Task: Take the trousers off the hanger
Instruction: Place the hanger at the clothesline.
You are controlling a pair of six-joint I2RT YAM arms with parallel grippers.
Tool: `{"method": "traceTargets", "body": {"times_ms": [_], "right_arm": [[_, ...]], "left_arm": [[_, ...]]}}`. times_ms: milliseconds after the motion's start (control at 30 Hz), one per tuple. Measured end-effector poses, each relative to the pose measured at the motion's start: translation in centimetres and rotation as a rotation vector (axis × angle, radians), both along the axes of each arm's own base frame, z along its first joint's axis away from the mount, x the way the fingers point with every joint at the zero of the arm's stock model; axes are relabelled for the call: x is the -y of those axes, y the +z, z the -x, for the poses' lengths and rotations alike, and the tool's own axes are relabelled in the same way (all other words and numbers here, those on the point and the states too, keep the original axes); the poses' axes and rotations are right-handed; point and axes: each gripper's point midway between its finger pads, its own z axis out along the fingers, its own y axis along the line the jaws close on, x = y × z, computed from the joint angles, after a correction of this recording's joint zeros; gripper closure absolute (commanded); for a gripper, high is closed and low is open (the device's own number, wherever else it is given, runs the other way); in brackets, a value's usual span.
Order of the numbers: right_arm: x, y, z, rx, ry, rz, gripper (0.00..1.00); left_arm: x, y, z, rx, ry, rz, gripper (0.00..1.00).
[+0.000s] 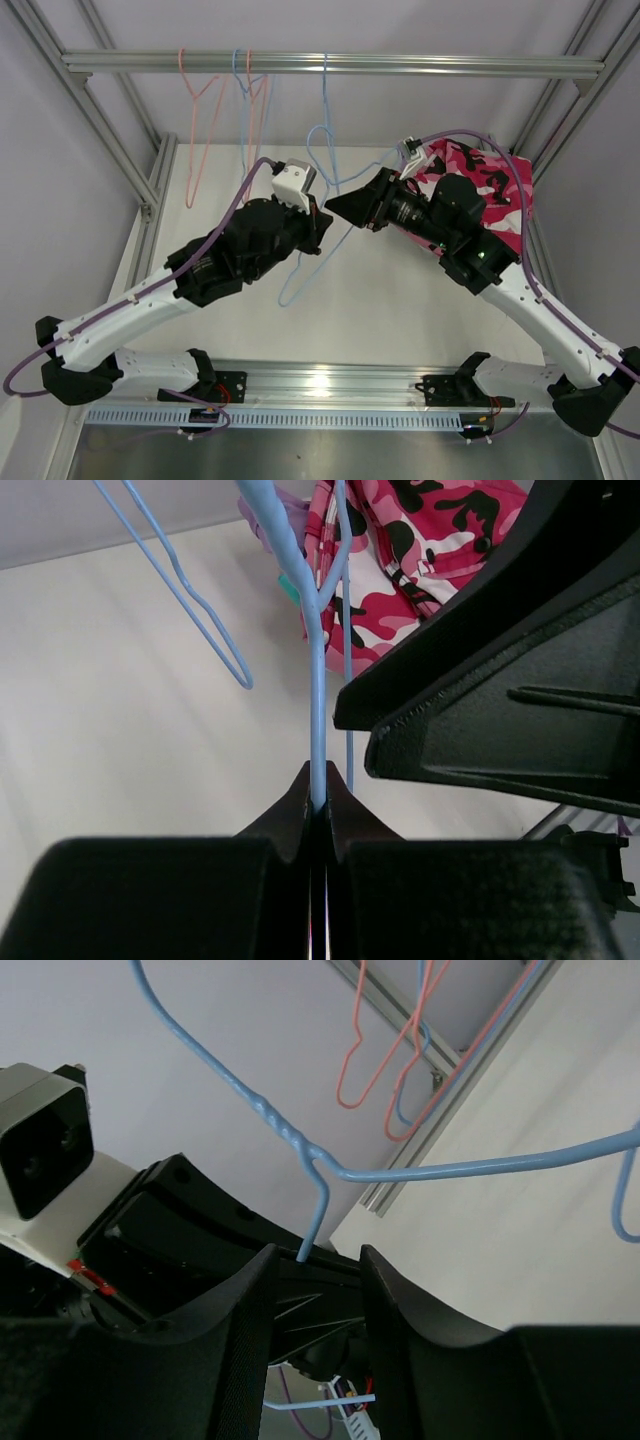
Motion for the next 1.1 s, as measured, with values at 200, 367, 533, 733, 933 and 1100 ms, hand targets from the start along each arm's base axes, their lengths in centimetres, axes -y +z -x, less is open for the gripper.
{"method": "traceTargets", "body": {"times_ms": [200, 367, 533, 733, 933, 1100], "right_arm": [[-1.0, 1.1, 0.4, 0.027, 0.033, -0.038, 0.58], [-2.0, 0.8, 0.4, 0.022, 0.047, -0.042, 0.58], [-2.5, 0.4, -0.1, 0.015, 0.025, -0.038, 0.93], [-2.7, 0.1, -0.6, 0.001, -0.018, -0.046, 1.0], [-2.5, -0.1, -1.0, -0.006, -0.027, -0.04, 1.0], [-1.2, -1.5, -2.0, -0.05, -0.031, 0.005, 1.0]], "left_arm": [[-0.1, 0.3, -0.1, 0.01, 0.005, -0.004, 1.0], [0.1, 0.0, -0.1, 0.012, 0.002, -0.016, 1.0], [0.4, -0.3, -0.3, 0.009, 0.006, -0.024, 0.99], [0.3, -0.3, -0.6, 0.012, 0.025, -0.031, 0.98], [0.6, 0.0, 0.2, 0.027, -0.028, -0.036, 0.27], [-1.3, 2.9, 2.3, 0.084, -0.1, 0.043, 0.0]]}}
